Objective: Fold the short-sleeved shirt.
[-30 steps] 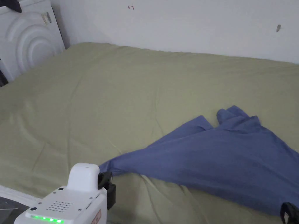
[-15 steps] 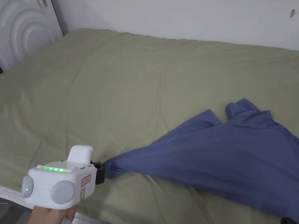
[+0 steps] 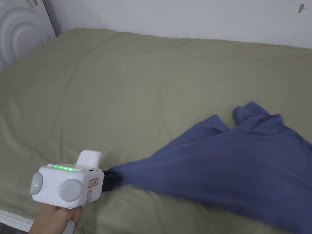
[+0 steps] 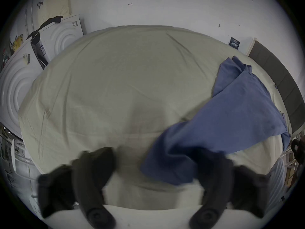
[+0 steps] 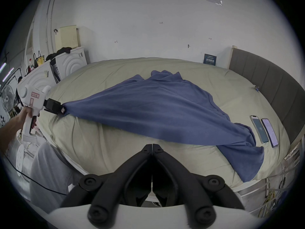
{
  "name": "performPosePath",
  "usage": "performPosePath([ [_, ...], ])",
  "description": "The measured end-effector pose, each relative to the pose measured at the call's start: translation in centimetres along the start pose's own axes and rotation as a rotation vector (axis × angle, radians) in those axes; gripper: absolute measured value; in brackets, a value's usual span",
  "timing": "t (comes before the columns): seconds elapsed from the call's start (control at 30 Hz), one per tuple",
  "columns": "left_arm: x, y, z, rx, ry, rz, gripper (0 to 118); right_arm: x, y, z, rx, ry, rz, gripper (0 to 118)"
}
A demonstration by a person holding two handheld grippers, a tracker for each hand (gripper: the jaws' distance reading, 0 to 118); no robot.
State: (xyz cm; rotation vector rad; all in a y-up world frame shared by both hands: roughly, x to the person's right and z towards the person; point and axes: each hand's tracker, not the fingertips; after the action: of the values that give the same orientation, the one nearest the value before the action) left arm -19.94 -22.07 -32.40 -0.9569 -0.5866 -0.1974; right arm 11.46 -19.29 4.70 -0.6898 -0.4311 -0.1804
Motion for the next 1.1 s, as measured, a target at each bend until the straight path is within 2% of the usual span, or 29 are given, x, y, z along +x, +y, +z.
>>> performPosePath([
  [0.03, 0.4, -0.1, 0.4, 0.008, -0.018, 0.018, 0, 0.2, -0.2, -0.2, -0.01, 0.005, -0.015, 1],
  [0.1, 1.7, 0.9, 0.9, -0.014, 0.041, -0.026, 0, 0.6, -0.4, -0.4, -0.019, 0.006, -0.028, 1],
  [0.23, 1.9, 0.5, 1.6, 0.004, 0.046, -0.018, 0, 2.0, -0.4, -0.9, -0.037, 0.0, -0.071, 1],
  [0.37, 0.9, 0.3, 0.7, -0.002, 0.057, -0.017, 0, 5.0, 1.7, -3.1, -0.055, 0.085, -0.184, 1],
  [0.53, 0.9, -0.1, -0.5, -0.024, 0.056, -0.003, 0, 9.4, 8.4, -8.8, -0.029, 0.01, -0.128, 1],
  [0.7, 1.0, -0.5, -0.9, -0.022, 0.03, 0.029, 0, 13.1, 17.0, -17.3, -0.053, 0.0, -0.093, 1],
  [0.73, 0.8, -0.4, -0.9, -0.025, 0.026, 0.04, 0, 13.6, 18.6, -19.4, -0.073, 0.001, -0.057, 7],
  [0.77, 0.7, -0.3, -0.8, -0.03, 0.032, 0.043, 0, 13.9, 20.3, -21.5, -0.096, -0.032, -0.021, 32],
  [0.8, 1.2, -0.3, -0.6, -0.031, 0.03, 0.049, 0, 14.1, 21.5, -23.2, -0.12, -0.033, 0.009, 88],
  [0.83, 1.7, -0.2, -0.3, -0.034, 0.03, 0.054, 0, 14.4, 22.8, -25.3, -0.143, -0.049, 0.034, 88],
  [0.87, 1.9, -0.2, -0.2, -0.035, 0.033, 0.05, 0, 14.7, 23.8, -27.2, -0.18, -0.05, 0.044, 101],
  [0.93, 1.7, -0.2, 0.0, -0.032, 0.048, 0.043, 0, 14.7, 25.0, -30.0, -0.243, -0.041, 0.059, 118],
  [0.97, 1.5, -0.2, 0.0, -0.033, 0.047, 0.044, 0, 14.9, 25.3, -31.7, -0.262, -0.029, 0.083, 118],
  [1.1, 0.7, -0.4, -0.5, -0.044, 0.05, 0.054, 0, 15.1, 25.5, -35.7, -0.341, -0.089, 0.17, 118],
])
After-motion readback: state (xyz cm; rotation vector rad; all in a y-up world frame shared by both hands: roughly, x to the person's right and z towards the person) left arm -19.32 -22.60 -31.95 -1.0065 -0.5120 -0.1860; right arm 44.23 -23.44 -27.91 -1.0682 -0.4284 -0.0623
